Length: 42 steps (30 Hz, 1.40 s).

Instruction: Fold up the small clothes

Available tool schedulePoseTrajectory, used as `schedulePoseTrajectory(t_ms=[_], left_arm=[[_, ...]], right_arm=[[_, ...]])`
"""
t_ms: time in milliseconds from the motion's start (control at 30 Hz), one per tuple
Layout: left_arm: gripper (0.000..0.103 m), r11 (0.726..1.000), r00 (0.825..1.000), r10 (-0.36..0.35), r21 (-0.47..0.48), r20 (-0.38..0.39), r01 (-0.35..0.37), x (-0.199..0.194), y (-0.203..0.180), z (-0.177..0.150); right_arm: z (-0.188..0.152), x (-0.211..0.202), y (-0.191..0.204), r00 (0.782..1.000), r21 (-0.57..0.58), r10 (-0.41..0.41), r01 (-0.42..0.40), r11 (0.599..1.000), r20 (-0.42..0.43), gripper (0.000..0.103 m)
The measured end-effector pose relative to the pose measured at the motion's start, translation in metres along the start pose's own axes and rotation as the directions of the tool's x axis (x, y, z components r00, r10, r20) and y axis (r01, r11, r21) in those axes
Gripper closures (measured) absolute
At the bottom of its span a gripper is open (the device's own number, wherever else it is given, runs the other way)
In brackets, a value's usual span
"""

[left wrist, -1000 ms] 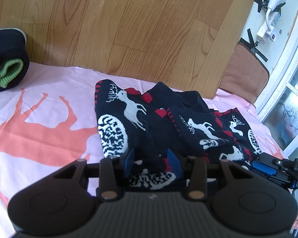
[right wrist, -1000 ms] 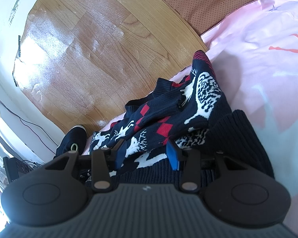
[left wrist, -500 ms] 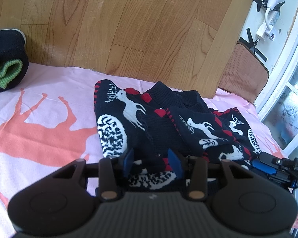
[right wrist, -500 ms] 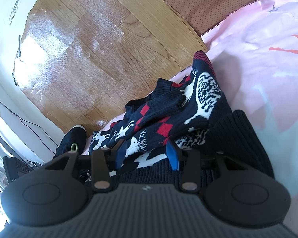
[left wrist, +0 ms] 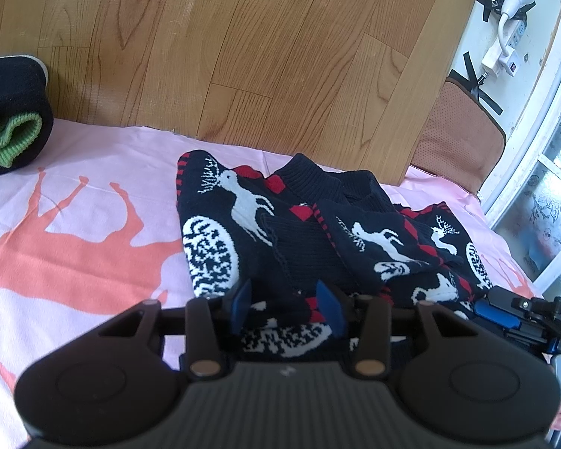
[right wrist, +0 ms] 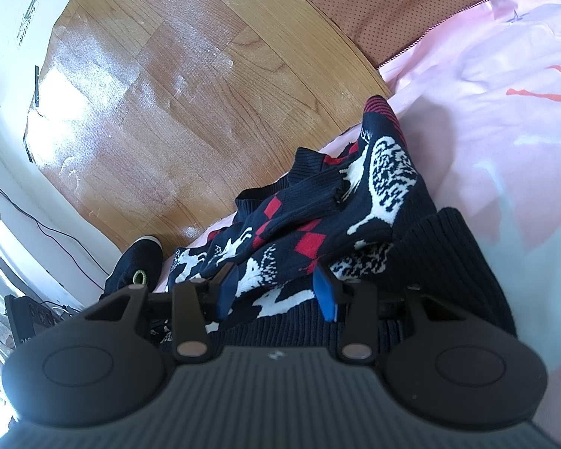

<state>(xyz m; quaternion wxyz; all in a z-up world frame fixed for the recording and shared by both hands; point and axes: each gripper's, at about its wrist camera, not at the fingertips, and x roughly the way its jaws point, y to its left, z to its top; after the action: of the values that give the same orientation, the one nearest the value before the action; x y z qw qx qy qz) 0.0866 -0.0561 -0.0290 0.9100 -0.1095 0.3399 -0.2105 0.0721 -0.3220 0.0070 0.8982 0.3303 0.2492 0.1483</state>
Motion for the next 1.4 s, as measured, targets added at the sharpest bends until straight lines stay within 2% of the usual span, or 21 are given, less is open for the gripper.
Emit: schedulePoseTrajectory(t_ms=[300, 1400], left_arm=[[0.060, 1.000, 1.000, -0.002, 0.007, 0.000, 0.002, 0.0004, -0.0019, -0.0003], [0.060, 1.000, 1.000, 0.000, 0.011, 0.000, 0.000, 0.0000, -0.0012, 0.0003]], right_arm=[[-0.0002, 0.0000, 0.0003, 1.000, 0.000, -0.001, 0.001, 1.000, 0.000, 0.055], [0.0000, 0.0002, 0.0009, 1.000, -0.001, -0.002, 0.002, 1.000, -0.001, 0.055]])
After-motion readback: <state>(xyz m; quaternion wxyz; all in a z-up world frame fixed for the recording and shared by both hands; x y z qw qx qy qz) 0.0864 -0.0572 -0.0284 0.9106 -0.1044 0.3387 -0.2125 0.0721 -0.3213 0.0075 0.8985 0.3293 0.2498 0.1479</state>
